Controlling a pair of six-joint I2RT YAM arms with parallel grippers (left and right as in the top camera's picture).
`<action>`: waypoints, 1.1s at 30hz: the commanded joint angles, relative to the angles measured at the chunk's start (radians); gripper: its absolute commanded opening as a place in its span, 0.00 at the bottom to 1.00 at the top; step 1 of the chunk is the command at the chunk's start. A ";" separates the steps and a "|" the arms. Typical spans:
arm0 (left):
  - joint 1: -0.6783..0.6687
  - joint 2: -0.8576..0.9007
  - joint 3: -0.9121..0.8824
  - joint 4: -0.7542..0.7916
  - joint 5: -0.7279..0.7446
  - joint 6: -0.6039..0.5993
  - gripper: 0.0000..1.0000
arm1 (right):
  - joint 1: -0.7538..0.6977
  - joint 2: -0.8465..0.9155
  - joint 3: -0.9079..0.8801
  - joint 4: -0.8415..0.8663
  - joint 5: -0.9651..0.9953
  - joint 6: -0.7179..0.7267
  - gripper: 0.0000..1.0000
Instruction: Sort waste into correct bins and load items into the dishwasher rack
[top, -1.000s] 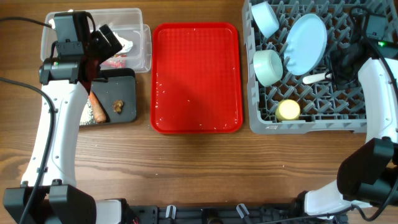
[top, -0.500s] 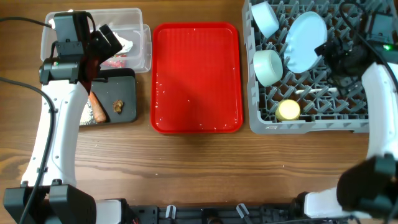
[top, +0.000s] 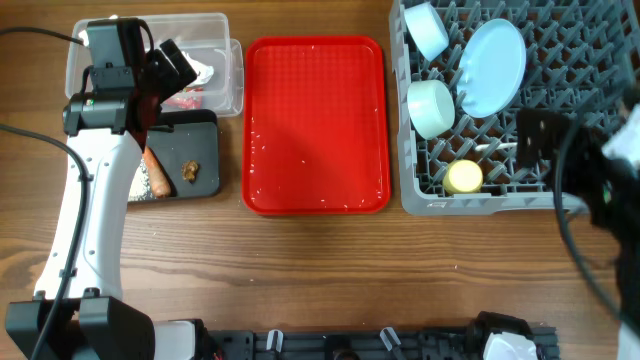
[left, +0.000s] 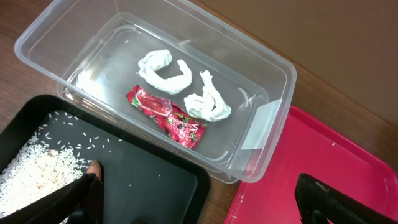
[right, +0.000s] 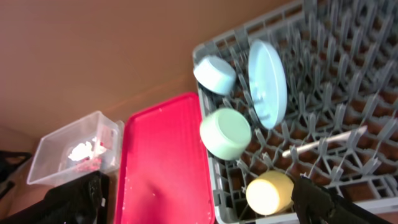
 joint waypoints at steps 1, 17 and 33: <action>0.005 0.000 0.005 0.003 0.002 -0.005 1.00 | 0.002 -0.076 0.007 -0.035 -0.014 -0.046 1.00; 0.005 0.000 0.005 0.003 0.002 -0.005 1.00 | 0.061 -0.258 -0.356 0.291 0.084 -0.177 1.00; 0.005 0.000 0.005 0.003 0.002 -0.005 1.00 | 0.195 -0.707 -1.255 1.044 0.111 -0.176 1.00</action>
